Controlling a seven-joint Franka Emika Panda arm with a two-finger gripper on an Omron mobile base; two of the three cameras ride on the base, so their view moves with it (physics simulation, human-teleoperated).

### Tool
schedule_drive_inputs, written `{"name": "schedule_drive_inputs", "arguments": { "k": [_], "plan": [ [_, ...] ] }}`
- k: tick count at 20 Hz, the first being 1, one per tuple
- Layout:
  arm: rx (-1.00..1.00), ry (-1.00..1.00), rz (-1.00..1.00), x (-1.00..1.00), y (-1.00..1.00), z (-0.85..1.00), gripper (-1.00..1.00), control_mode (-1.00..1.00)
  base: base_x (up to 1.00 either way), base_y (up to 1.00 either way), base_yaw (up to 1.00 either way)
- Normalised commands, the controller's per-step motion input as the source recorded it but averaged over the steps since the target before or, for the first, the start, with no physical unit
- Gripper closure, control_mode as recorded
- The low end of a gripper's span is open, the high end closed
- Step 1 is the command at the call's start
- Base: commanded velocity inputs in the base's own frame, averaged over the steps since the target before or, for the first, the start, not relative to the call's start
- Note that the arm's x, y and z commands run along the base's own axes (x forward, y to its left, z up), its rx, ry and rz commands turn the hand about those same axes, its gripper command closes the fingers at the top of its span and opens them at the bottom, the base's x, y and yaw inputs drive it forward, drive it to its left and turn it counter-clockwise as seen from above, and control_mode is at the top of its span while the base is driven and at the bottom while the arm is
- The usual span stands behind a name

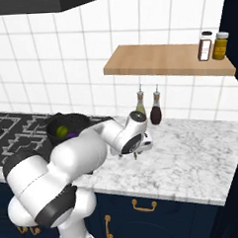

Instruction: Put the eggplant and lime in the pot. Retrieve the spatula and lightly stir the vegetables in the pot.

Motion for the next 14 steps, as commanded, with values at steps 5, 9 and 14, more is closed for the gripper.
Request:
{"name": "schedule_drive_inputs", "arguments": {
  "k": [5,9,14],
  "plan": [
    [0.0,0.08,0.0,0.12,-0.15,-0.19,-1.0,-1.0,0.0,0.0,0.0],
    [0.0,0.04,0.0,0.11,-0.07,-0.18,-1.0,-1.0,0.0,0.0,0.0],
    [0.0,0.03,0.0,0.05,-0.02,-0.27,-1.0,-1.0,0.0,0.0,0.0]
  ]
}}
